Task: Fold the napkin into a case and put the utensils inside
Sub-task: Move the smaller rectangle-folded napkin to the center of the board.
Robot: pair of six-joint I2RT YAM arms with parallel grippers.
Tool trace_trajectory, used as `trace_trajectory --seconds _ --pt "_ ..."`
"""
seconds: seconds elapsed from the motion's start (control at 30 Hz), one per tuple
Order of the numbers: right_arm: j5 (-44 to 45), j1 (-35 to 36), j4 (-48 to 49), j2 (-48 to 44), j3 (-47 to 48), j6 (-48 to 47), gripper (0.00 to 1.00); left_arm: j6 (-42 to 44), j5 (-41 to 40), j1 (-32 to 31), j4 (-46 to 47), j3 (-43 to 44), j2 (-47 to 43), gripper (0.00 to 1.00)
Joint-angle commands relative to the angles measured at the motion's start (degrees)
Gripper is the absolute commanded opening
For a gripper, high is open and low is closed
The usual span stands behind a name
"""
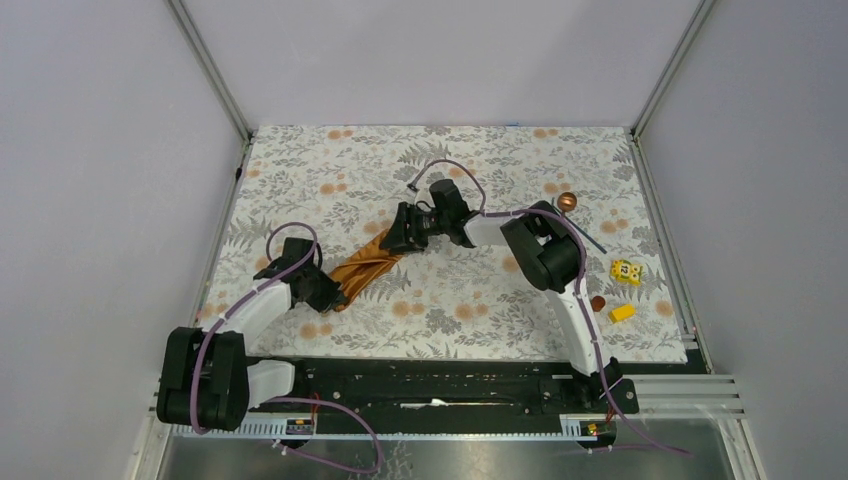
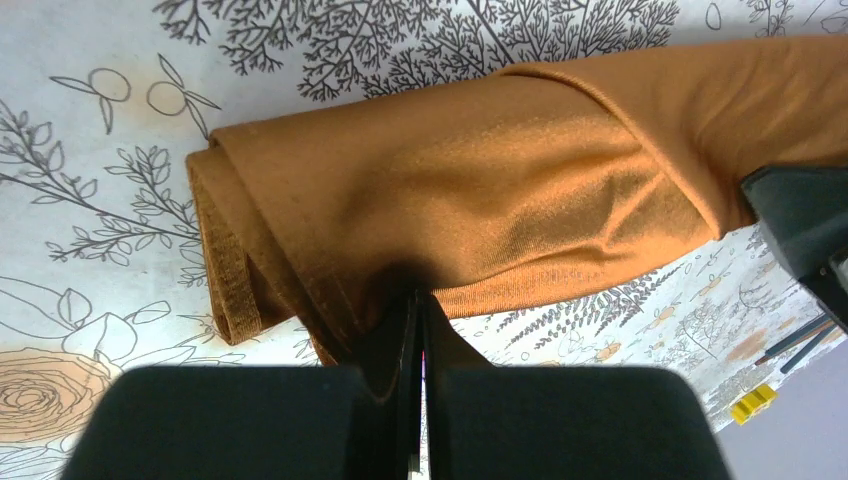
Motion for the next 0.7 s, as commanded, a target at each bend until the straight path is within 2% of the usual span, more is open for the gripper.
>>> trace_trajectory --seconds 0.0,0.1,0.2,0.3,0.5,0.67 --pt "1.13 0.05 0.86 -3.55 -4.40 -1.02 0.61 0.15 -7.58 0.54 -3.33 -0.55 -0.81 0.00" --pt "2.31 0.05 -4.67 -5.25 -2.25 -4.74 0.62 1.53 -6.39 0.59 -4.36 0.94 -3.01 0.02" --pt "2.72 0.08 -8.84 -7.64 0.55 -7.02 0.63 3.32 -3.78 0.55 -5.88 3.43 -7.10 0.19" --pt "2.13 0.12 -9.12 -9.52 1.46 -6.45 0.64 3.57 -0.89 0.58 -6.17 4.89 -11.19 0.30" --pt "0.49 0.33 -2.43 -8.20 -1.52 -2.07 0.64 3.52 -2.33 1.61 -5.42 6.35 -8.43 0.33" --pt "1.17 0.38 1.22 -6.06 -4.65 -0.59 0.64 3.97 -4.97 3.53 -3.39 3.73 -3.34 0.29"
